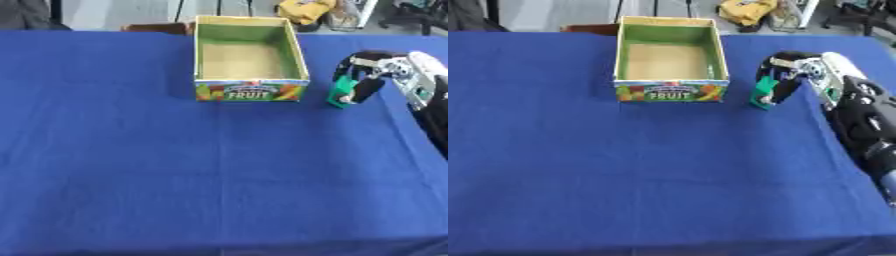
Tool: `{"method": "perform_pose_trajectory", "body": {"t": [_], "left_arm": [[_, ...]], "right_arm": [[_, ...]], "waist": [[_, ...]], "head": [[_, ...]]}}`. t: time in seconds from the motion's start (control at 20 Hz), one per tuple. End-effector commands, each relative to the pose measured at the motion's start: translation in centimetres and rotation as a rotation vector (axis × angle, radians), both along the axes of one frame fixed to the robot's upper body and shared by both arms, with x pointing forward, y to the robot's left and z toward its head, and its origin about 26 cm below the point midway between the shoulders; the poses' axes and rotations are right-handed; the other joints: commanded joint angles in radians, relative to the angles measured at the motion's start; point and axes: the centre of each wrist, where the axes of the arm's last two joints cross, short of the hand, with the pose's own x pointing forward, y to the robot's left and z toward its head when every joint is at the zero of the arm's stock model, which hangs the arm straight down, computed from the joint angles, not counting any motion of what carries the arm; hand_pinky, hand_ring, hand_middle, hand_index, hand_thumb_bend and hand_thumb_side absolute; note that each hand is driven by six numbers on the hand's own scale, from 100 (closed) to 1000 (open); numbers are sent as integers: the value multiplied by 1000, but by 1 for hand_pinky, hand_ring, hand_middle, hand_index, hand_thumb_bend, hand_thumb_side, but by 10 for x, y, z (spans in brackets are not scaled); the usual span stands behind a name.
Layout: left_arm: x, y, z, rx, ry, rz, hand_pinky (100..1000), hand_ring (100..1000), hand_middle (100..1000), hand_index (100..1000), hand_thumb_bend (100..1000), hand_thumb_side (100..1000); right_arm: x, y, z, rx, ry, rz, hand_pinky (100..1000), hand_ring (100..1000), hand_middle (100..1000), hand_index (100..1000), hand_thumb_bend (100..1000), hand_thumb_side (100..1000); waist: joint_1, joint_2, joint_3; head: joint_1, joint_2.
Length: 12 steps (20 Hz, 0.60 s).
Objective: Pick up objects on the table and place them in the box.
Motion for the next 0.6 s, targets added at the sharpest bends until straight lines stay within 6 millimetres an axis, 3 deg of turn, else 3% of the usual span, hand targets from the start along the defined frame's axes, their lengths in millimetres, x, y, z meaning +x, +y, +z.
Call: {"method": "perform_pose_trajectory", "body": {"t": [0.05, 0.45, 0.6], "left_arm": [[-1, 4, 9, 9, -30, 3, 664, 803, 713, 798, 614, 700], [-2, 6, 8, 15, -24, 7, 664, 803, 713, 798, 614, 699], [-2, 7, 7, 19, -19, 7, 664, 803, 713, 798, 614, 698]], "right_arm": [[-2, -8, 34, -2, -87, -11, 156, 158, 490, 725, 100, 100], [-3, 2, 71, 19, -187, 24, 156, 150, 479, 726, 100, 100], [2, 14, 88, 46, -249, 47, 156, 148, 475, 725, 100, 100]], "waist": [[1, -22, -2], [-6, -32, -2], [-8, -39, 1]], "head": [[1, 4], [2, 8], [0, 10]]}}
